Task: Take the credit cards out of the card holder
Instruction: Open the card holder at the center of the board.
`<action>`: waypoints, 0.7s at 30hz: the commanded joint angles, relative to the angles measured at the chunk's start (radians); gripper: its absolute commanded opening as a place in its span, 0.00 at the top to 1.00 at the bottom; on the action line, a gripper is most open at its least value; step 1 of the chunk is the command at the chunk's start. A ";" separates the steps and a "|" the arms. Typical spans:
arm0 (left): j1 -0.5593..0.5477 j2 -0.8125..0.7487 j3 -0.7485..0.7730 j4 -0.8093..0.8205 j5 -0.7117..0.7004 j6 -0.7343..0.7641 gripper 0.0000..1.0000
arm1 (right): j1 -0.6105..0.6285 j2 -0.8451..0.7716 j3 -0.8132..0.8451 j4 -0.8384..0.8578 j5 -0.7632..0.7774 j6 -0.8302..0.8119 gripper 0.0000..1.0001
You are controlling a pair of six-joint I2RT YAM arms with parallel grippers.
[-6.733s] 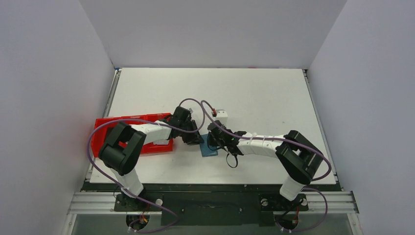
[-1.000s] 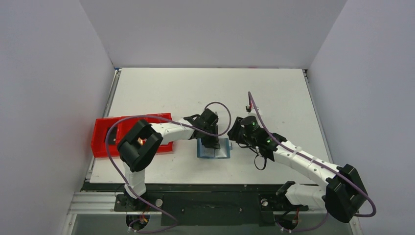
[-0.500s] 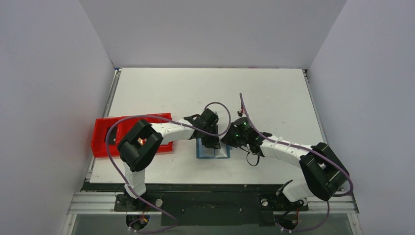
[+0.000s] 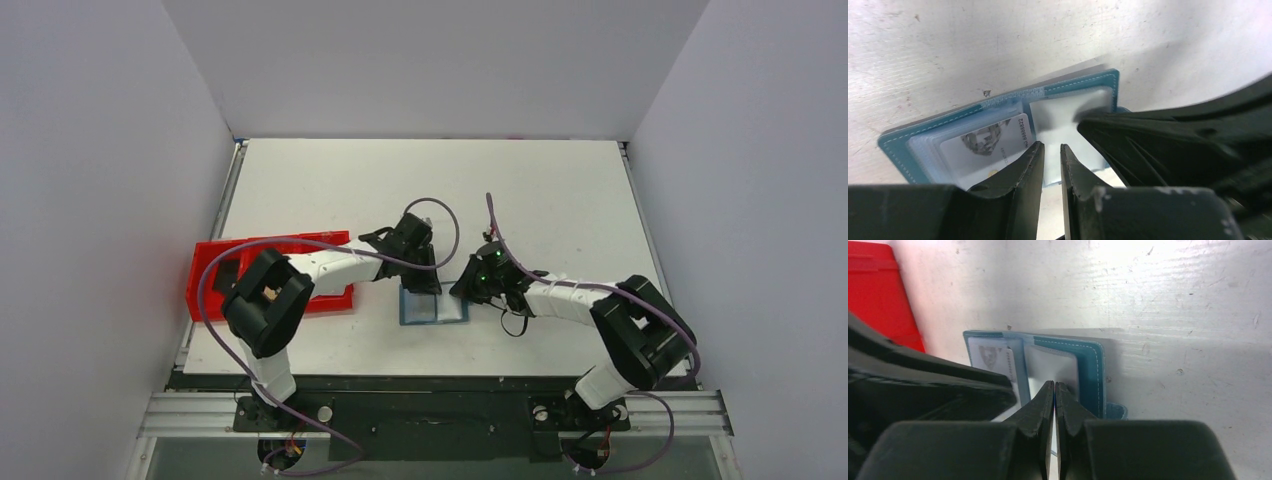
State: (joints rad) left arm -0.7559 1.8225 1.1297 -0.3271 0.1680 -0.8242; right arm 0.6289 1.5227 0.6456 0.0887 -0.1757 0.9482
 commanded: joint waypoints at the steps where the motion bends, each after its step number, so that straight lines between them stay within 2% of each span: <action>1: 0.020 -0.091 -0.012 -0.001 0.000 0.029 0.83 | -0.005 0.028 -0.008 0.057 -0.011 -0.009 0.99; 5: 0.042 -0.136 -0.047 -0.021 -0.027 0.044 0.83 | -0.010 0.047 -0.009 0.064 -0.022 -0.019 0.97; 13: 0.080 -0.195 -0.144 -0.043 -0.084 0.076 0.83 | -0.010 0.075 0.004 0.149 -0.168 -0.039 0.89; 21: 0.083 -0.181 -0.172 -0.025 -0.075 0.078 0.84 | -0.001 0.092 0.015 0.168 -0.225 -0.045 0.86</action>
State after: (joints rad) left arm -0.6746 1.6653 0.9588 -0.3691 0.1043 -0.7643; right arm 0.6270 1.6009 0.6430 0.1902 -0.3569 0.9241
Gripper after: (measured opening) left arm 0.165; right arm 0.133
